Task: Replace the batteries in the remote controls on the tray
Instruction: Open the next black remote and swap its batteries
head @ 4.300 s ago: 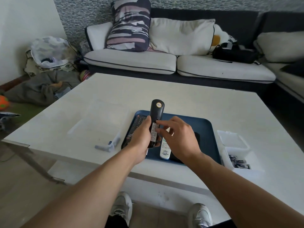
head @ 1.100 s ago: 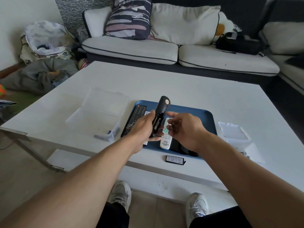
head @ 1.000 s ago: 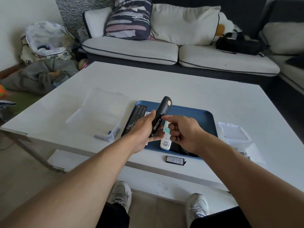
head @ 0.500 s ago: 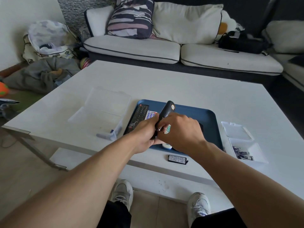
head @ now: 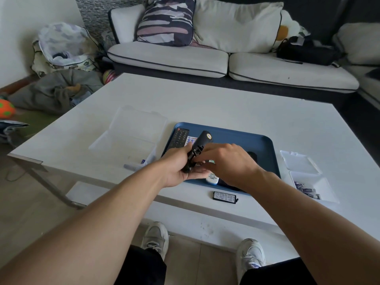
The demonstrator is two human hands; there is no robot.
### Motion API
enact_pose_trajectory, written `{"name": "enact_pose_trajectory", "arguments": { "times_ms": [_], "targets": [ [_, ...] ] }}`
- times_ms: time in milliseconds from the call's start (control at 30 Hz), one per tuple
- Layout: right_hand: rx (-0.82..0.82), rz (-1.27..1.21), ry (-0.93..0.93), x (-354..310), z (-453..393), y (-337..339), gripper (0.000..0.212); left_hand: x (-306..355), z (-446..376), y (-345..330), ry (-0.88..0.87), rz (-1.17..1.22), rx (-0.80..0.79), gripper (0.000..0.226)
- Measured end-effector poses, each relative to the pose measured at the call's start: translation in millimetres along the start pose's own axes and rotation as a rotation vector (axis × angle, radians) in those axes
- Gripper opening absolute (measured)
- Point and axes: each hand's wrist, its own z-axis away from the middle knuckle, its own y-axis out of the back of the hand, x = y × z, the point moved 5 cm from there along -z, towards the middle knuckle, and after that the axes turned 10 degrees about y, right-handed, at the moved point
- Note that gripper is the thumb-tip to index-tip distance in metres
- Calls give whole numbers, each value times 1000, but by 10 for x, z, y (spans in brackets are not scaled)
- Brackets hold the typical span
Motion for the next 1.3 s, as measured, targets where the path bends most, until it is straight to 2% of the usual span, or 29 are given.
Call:
{"name": "enact_pose_trajectory", "arguments": {
  "times_ms": [67,133,233,300,367,433,533,633,733,967,1167,1233,1300],
  "targets": [
    [88,-144,-83,47,-10,40,16,5,-30,49,-10,1,22,46],
    [187,-385,-268,101,-11,115,14,8,-73,109,-16,27,41,46],
    [252,-923,-605,146,58,63,24,-6,-127,161,-7,43,49,45],
    [297,-1262,-808,149,114,-29,16,-23,-145,165,1,46,47,41],
    [288,-1374,-904,158,148,-100,12,-33,-170,167,2,34,41,38],
    [177,-1276,-871,150,140,-163,15,-39,-195,175,7,12,41,37],
    [-11,-910,-661,85,96,-213,22,-50,-237,177,10,-5,53,33],
    [-59,-696,-538,51,75,-211,35,-75,-298,150,13,-38,53,30],
    [-107,-478,-500,54,89,-190,40,-103,-352,125,31,-51,48,29],
    [-107,-355,-486,110,117,-204,38,-171,-427,116,54,-43,30,27],
    [-90,-201,-533,134,91,-253,36,-149,-448,127,8,-52,16,24],
    [-96,-146,-545,158,71,-276,34,-146,-459,181,10,-92,58,22],
    [-109,-120,-546,185,43,-300,36,-120,-446,256,-43,-182,167,26]
  ]
}}
